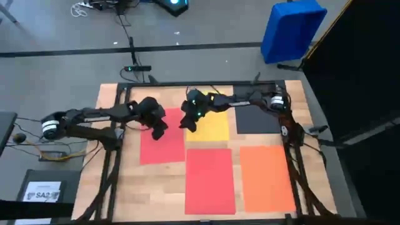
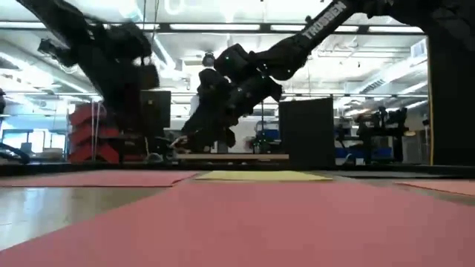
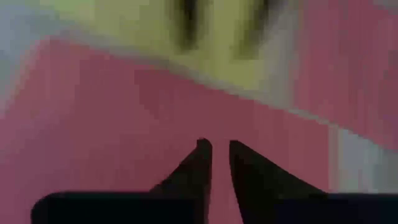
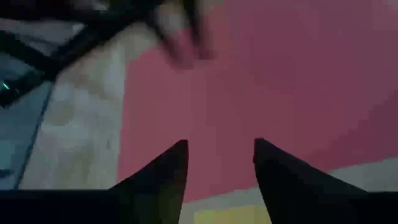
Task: Organize paper
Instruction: Stack the red paper on top of the red paper
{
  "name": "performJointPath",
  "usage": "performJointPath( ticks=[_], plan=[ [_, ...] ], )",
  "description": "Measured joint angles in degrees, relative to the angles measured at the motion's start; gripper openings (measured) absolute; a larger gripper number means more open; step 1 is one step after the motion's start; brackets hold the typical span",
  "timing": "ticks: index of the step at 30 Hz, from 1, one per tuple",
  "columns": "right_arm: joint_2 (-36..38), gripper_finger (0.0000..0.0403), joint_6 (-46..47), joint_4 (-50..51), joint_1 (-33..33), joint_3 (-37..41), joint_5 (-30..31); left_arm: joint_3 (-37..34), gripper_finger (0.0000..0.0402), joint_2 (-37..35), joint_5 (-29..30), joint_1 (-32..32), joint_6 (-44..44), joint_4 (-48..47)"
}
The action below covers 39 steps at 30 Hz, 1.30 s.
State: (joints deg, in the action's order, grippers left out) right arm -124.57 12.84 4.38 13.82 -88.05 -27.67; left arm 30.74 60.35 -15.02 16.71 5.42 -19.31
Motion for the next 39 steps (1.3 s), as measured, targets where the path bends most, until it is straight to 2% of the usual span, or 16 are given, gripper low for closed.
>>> performJointPath(
  ticks=[8, 14, 16, 21, 30, 36, 39],
  plan=[
    [0.1, 0.0148, 0.0, 1.3, -4.1, 0.0, 6.5, 0.0, 0.004, 0.0, 11.8, -19.5, 11.1, -4.7],
    [1.8, 0.0148, -0.3, 7.4, -8.2, 0.0, 20.4, 0.0, 0.0042, 0.9, 16.4, -28.2, 9.7, -7.1],
    [2.8, 0.0147, -0.4, 9.3, -9.9, 0.0, 24.1, -0.1, 0.0049, 1.8, 16.7, -29.9, 9.6, -8.7],
    [3.8, 0.0144, -0.4, 6.2, -13.8, 0.0, 30.9, -0.1, 0.0094, 5.1, 16.8, -32.8, 8.3, -7.8],
    [3.9, 0.0144, 5.5, 4.7, -17.4, 0.0, 37.8, -0.1, 0.0195, 9.5, 16.8, -35.0, 8.2, -7.1],
    [3.9, 0.0144, 8.0, 3.9, -18.0, 0.0, 38.7, 0.0, 0.0213, 9.7, 16.7, -37.5, 10.1, -5.2],
    [3.9, 0.0143, 8.1, 3.6, -18.0, 0.0, 38.8, 0.0, 0.0214, 10.6, 19.8, -38.9, 9.9, -5.0]
  ],
)
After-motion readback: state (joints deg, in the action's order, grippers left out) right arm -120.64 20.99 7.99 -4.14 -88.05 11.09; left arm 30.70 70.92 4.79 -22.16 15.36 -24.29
